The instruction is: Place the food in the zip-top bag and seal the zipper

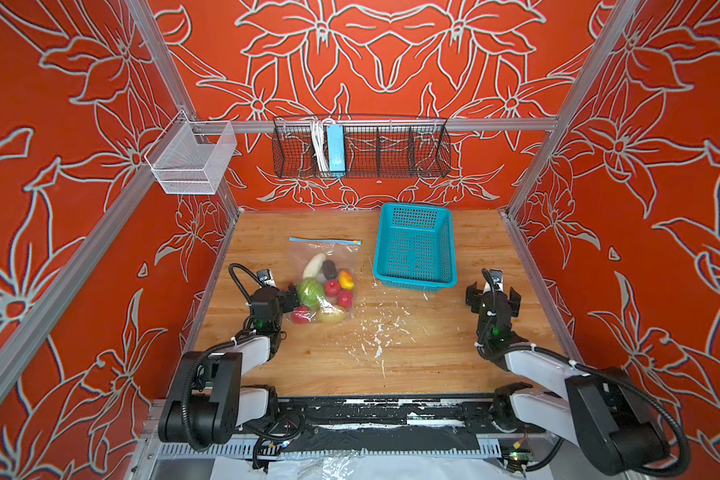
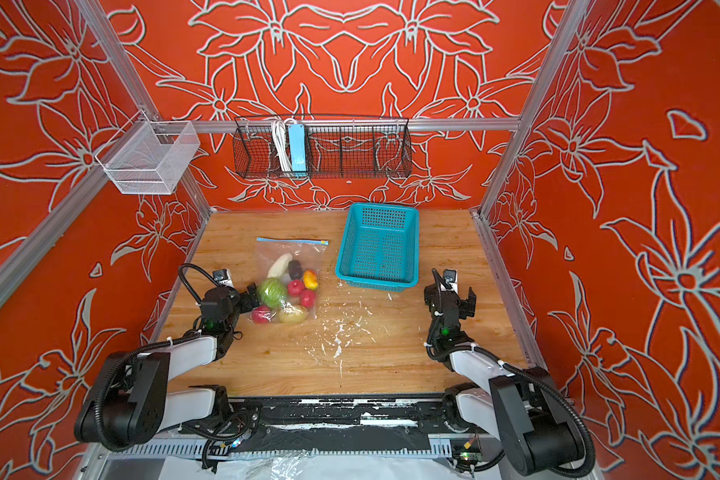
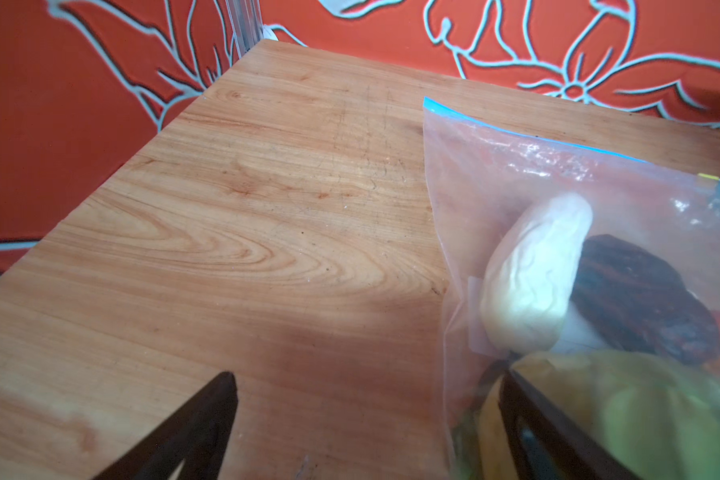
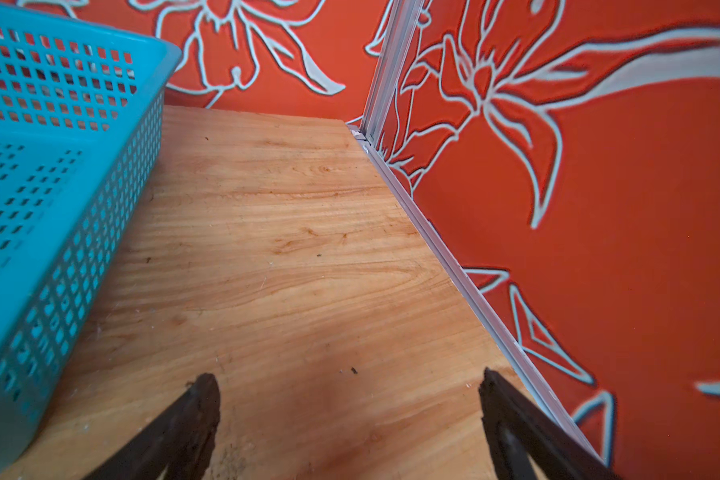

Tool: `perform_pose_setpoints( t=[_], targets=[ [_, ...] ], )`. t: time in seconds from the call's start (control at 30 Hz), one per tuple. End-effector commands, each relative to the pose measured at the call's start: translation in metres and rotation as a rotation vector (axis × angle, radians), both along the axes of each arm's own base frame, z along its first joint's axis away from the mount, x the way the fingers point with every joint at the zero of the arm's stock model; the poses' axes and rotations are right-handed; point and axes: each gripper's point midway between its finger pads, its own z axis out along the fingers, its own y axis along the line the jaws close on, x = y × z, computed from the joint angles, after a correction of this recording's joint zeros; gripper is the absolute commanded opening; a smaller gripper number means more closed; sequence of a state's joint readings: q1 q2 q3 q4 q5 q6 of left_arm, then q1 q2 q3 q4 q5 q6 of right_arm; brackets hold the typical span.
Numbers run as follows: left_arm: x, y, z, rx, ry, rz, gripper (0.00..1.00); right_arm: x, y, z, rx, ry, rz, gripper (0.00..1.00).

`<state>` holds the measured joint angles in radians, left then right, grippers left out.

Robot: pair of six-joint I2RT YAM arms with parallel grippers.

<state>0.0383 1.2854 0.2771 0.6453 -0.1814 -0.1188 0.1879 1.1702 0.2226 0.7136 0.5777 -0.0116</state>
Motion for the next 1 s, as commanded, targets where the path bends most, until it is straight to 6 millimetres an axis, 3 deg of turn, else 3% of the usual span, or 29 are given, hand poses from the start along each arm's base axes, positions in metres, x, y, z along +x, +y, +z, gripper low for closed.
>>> perform_pose_setpoints(
  t=[0.0, 0.07, 0.2, 0.27, 0.33, 0.4, 0.97],
  targets=[
    [0.01, 0.002, 0.002, 0.006, 0.025, 0.001, 0.97, 0.008, 0.0, 0.003, 0.071, -0.086, 0.017, 0.98],
    [0.012, 0.0, 0.001, 0.009, 0.037, -0.004, 0.97, 0.013, 0.0, -0.001, 0.077, -0.096, 0.027, 0.97],
    [0.011, 0.0, 0.001, 0.009, 0.032, -0.007, 0.97, 0.026, 0.018, -0.015, 0.089, -0.026, 0.156, 0.92],
    [0.011, 0.0, 0.001, 0.008, 0.032, -0.007, 0.97, 0.036, 0.019, -0.019, 0.075, -0.056, 0.167, 0.96],
    [0.012, 0.0, 0.001, 0.008, 0.034, -0.009, 0.97, 0.042, 0.029, -0.029, 0.105, 0.072, 0.221, 0.96],
    [0.012, 0.0, 0.001, 0.009, 0.034, -0.008, 0.97, 0.049, 0.031, -0.028, 0.121, 0.04, 0.27, 0.98],
    [0.012, 0.0, 0.001, 0.011, 0.037, -0.007, 0.97, 0.047, 0.028, -0.03, 0.138, 0.069, 0.26, 0.98]
  ],
)
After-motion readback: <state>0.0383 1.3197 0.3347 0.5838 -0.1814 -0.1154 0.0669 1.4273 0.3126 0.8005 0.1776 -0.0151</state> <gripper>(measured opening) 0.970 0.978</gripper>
